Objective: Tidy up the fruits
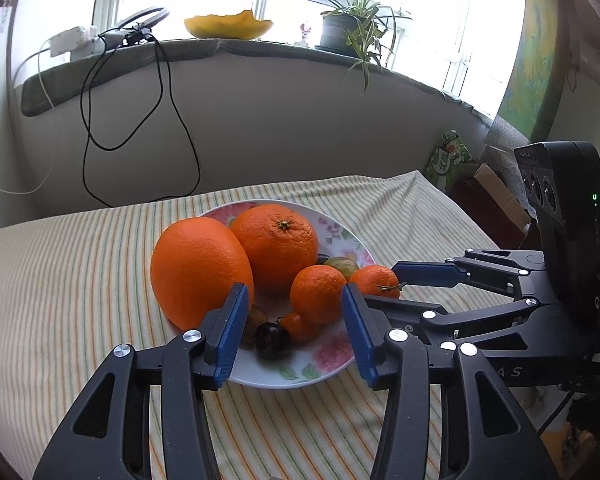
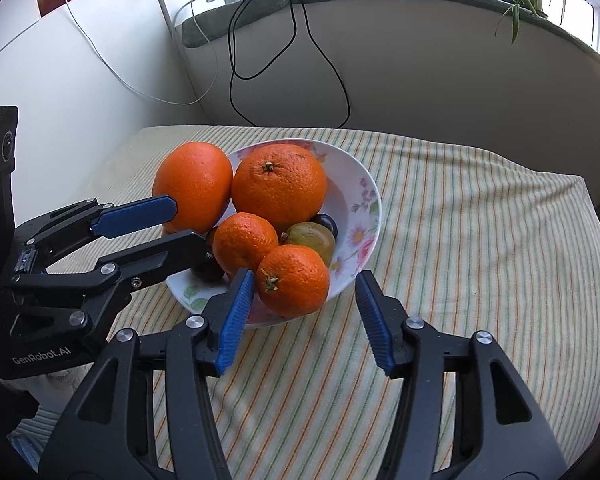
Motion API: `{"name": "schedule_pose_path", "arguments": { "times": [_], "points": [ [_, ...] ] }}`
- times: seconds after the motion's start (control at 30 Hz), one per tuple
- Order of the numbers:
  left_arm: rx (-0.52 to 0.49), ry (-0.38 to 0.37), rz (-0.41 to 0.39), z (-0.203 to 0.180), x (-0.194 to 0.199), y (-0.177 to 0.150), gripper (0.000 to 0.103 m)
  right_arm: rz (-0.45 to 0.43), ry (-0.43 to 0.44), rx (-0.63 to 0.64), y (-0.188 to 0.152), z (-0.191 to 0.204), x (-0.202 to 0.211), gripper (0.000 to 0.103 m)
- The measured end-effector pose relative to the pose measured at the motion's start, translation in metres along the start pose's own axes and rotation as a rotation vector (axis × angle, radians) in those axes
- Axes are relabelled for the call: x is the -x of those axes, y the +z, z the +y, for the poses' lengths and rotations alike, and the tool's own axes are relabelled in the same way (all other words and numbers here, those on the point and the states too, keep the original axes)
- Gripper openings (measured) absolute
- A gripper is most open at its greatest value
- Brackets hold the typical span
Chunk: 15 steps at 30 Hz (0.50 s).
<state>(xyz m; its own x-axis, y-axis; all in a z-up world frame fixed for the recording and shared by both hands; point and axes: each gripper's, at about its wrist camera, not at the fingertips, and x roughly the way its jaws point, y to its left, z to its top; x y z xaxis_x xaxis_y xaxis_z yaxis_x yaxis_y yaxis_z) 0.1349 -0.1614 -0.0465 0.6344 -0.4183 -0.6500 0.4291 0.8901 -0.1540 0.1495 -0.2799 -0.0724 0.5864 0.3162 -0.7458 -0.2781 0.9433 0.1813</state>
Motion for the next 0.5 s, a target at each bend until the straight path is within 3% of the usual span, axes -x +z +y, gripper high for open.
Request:
{"name": "schedule_pose_path", "arguments": {
  "times": [0.5],
  "points": [
    [0.017, 0.038, -0.035, 0.01, 0.034, -0.011, 0.049, -0.044, -0.017, 0.023, -0.007, 0.02, 0.024, 0.055]
  ]
}}
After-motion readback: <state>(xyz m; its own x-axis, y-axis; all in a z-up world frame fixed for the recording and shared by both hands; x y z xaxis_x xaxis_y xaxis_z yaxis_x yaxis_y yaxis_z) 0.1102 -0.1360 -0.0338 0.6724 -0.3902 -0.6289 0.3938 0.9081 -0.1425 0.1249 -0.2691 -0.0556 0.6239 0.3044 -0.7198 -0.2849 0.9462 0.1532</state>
